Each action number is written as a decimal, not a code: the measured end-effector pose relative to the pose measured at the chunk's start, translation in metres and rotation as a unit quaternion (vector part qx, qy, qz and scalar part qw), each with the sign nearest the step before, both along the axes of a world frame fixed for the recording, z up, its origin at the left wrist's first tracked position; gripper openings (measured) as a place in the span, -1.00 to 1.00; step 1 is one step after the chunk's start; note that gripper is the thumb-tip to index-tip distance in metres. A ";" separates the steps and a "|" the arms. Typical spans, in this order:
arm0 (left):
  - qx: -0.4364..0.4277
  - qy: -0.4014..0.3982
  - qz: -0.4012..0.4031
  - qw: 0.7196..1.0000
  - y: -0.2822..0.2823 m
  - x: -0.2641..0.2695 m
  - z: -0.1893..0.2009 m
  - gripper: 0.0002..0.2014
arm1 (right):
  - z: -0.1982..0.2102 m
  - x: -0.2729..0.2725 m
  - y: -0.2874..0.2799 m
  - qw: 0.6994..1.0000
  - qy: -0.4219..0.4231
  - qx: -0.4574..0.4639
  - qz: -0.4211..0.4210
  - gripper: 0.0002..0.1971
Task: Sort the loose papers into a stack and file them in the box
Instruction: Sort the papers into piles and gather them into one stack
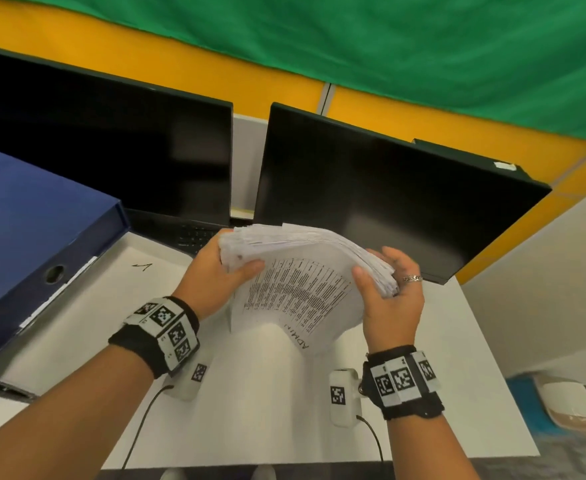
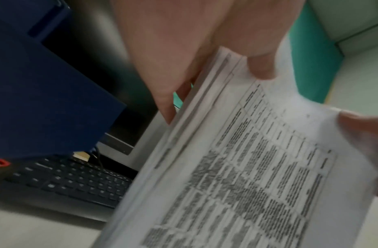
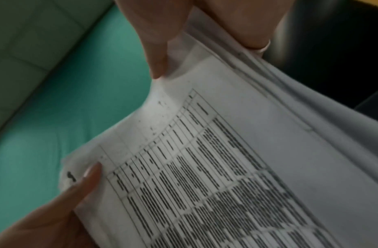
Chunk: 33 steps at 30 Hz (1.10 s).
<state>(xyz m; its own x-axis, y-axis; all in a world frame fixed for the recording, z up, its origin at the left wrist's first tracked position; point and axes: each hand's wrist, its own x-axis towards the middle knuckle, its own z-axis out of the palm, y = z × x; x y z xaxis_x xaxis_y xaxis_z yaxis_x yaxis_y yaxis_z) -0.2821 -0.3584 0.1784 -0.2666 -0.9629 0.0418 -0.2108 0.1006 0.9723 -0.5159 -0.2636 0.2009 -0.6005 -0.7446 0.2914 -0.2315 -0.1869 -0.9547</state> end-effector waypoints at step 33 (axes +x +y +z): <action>-0.143 -0.106 0.080 0.981 -0.019 -0.032 0.063 -0.88 | 0.002 0.013 -0.013 0.993 0.104 0.004 -0.061 -0.74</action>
<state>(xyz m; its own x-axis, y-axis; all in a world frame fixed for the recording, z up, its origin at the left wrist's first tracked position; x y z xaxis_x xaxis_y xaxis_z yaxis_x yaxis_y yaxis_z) -0.3137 -0.3777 0.2414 -0.1444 -0.9501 0.2764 -0.4401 0.3119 0.8421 -0.5025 -0.2762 0.2031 -0.6144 -0.6727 0.4122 -0.4435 -0.1377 -0.8857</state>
